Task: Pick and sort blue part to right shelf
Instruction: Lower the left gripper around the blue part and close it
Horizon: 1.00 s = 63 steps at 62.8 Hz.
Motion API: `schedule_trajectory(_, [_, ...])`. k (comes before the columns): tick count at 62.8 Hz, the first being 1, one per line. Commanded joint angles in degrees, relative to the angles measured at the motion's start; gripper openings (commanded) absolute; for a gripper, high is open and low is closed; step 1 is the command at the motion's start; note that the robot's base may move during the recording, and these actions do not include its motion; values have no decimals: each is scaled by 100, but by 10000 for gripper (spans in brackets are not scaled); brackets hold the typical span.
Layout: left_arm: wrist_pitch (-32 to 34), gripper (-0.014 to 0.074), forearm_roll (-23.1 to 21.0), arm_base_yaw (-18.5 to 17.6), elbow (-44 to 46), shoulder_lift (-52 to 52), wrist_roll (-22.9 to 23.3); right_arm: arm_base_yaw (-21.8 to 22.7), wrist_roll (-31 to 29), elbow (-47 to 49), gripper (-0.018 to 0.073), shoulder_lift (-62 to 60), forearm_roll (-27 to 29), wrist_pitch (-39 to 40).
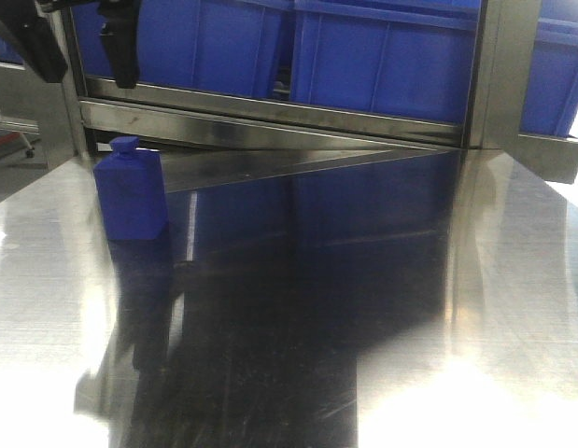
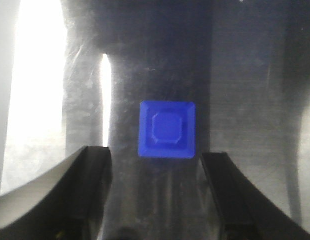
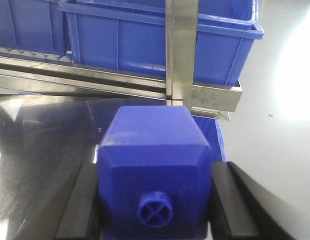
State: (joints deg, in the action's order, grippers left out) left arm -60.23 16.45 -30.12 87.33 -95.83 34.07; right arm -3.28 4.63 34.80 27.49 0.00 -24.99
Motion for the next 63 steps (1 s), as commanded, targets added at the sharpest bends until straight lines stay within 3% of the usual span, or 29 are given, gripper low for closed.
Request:
schedule_trajectory(1, [73, 440, 38, -22, 400, 49, -62, 31, -50, 165, 358, 17, -35, 501])
schedule_trajectory(37, [-13, 447, -375, 195, 853, -583, 115, 31, -50, 165, 358, 17, -35, 501])
schedule_trajectory(53, [-242, 610, -520, 207, 853, -804, 115, 31, -50, 165, 358, 17, -35, 501])
schedule_trajectory(63, [-208, 619, -497, 207, 853, -815, 59, 31, -50, 165, 358, 17, -35, 501])
